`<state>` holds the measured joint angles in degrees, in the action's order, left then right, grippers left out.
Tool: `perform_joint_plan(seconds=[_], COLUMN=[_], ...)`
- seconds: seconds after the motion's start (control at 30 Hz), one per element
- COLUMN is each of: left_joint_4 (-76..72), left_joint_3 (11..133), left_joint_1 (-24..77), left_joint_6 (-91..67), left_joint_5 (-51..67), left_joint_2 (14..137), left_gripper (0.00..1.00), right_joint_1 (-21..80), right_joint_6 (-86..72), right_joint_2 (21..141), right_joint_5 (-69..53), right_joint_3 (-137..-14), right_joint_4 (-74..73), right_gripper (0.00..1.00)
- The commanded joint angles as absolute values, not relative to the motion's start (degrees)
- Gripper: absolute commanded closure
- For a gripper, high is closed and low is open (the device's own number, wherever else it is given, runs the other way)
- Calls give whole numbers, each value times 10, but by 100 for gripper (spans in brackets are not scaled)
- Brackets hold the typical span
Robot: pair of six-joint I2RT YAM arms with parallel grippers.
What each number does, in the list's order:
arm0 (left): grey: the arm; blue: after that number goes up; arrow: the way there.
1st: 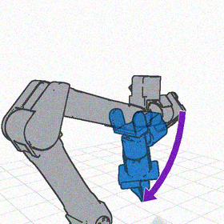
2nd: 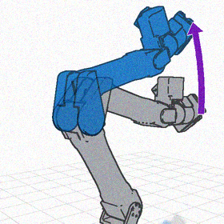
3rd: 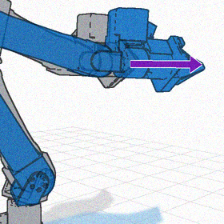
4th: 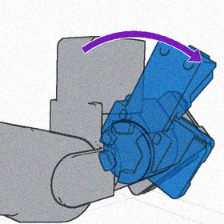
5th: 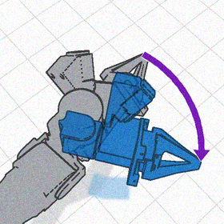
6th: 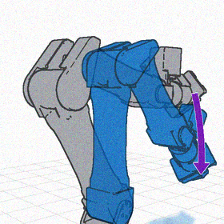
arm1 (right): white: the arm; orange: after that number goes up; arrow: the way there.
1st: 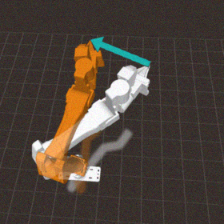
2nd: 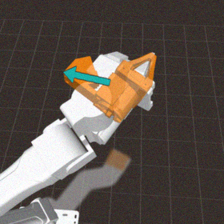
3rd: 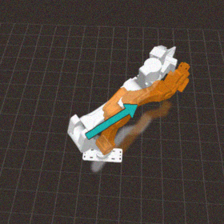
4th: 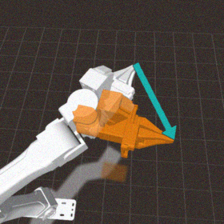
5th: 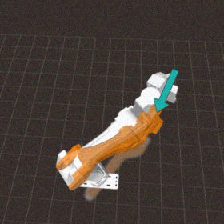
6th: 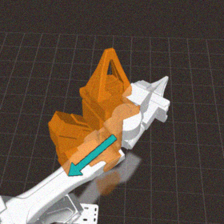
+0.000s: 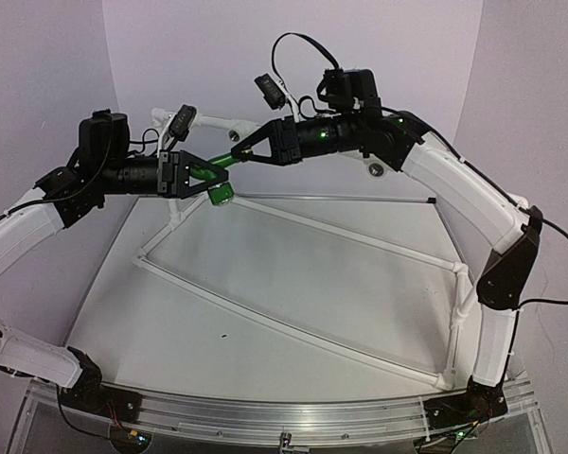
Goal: Install the water faucets
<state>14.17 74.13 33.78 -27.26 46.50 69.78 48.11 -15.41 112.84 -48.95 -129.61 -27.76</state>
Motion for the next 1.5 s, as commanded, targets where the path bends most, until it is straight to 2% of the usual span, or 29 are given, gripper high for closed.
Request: perform_joint_plan(seconds=[0.0,0.3,0.47,0.6,0.8,1.03,1.27,1.33,1.37,1.4,1.47], left_joint_4=[92,33,13,14,4,-19,-50,-49,-39,-26,3], left_joint_3=[759,736,728,718,687,684,670,663,663,667,675], left_joint_1=[339,341,342,342,344,345,345,344,344,342,336], left_joint_6=[-283,-307,-318,-326,-329,-330,-350,-370,-379,-385,-398], left_joint_5=[466,423,413,426,418,405,370,339,322,301,277], left_joint_2=[698,687,689,687,667,671,663,657,654,651,649], left_gripper=[64,63,69,59,59,68,90,94,96,99,100], right_joint_1=[483,483,483,483,480,481,481,479,477,474,464], right_joint_6=[-163,-172,-178,-179,-188,-197,-191,-180,-172,-164,-141], right_joint_2=[1126,1124,1126,1126,1127,1128,1126,1123,1120,1114,1101], right_joint_5=[-508,-507,-504,-499,-492,-494,-495,-486,-479,-469,-442], right_joint_3=[-1298,-1288,-1289,-1289,-1292,-1289,-1286,-1288,-1287,-1284,-1278], right_joint_4=[-233,-224,-219,-217,-211,-203,-198,-200,-201,-202,-208], right_gripper=[100,100,100,100,100,100,99,76,58,45,29])
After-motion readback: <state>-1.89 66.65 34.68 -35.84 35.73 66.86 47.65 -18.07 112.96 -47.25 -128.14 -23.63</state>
